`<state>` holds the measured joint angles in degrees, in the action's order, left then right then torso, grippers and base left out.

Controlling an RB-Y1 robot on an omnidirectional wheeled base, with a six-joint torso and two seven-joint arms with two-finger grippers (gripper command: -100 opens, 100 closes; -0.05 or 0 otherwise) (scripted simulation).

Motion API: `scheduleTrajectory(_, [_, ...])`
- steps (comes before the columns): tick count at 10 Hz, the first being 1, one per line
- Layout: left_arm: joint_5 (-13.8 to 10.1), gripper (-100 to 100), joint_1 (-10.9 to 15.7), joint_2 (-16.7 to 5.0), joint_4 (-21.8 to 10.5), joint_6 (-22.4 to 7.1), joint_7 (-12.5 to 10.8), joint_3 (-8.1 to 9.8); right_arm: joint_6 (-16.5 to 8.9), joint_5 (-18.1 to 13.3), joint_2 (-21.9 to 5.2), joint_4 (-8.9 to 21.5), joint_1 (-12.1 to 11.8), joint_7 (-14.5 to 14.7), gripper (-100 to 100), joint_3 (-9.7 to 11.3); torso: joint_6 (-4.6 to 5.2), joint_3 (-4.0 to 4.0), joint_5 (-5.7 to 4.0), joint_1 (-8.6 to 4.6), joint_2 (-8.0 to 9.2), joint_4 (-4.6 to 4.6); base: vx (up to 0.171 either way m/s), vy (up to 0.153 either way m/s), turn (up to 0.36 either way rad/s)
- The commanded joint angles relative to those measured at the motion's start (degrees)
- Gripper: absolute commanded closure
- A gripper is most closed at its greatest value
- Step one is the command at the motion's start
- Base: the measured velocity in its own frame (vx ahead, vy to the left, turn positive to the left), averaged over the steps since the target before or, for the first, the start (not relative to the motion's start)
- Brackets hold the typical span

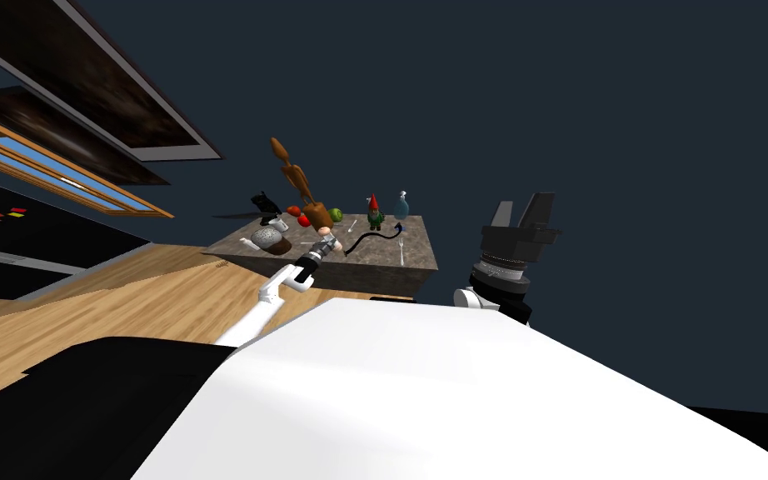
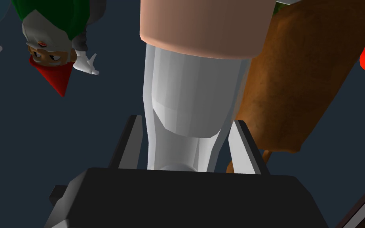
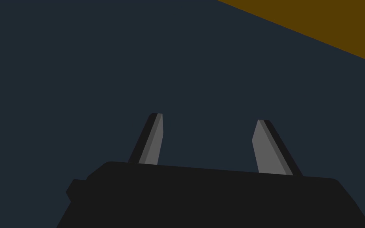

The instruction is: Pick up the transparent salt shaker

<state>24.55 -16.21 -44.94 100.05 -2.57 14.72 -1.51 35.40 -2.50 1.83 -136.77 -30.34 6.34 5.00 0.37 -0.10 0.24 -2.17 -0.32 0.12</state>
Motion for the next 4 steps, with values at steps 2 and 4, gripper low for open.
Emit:
scheduleTrajectory(2, [-1.8, 100, -0.9, -3.3, 2.6, -1.7, -2.1, 0.17, 0.0, 0.0, 0.0, 0.0, 0.0, 0.0, 0, 0.0, 0.01, 0.01, -0.01, 0.0, 0.0, 0.01, 0.0, 0.0, 0.0])
scheduleTrajectory(4, [-1.5, 0, -0.8, -2.7, 2.0, -1.2, -1.8, 0.27, 0.0, 0.0, 0.0, 0.0, 0.0, 0.0, 0, 0.0, 0.01, 0.0, 0.02, -0.01, 0.01, -0.01, 0.0, 0.0, 0.0])
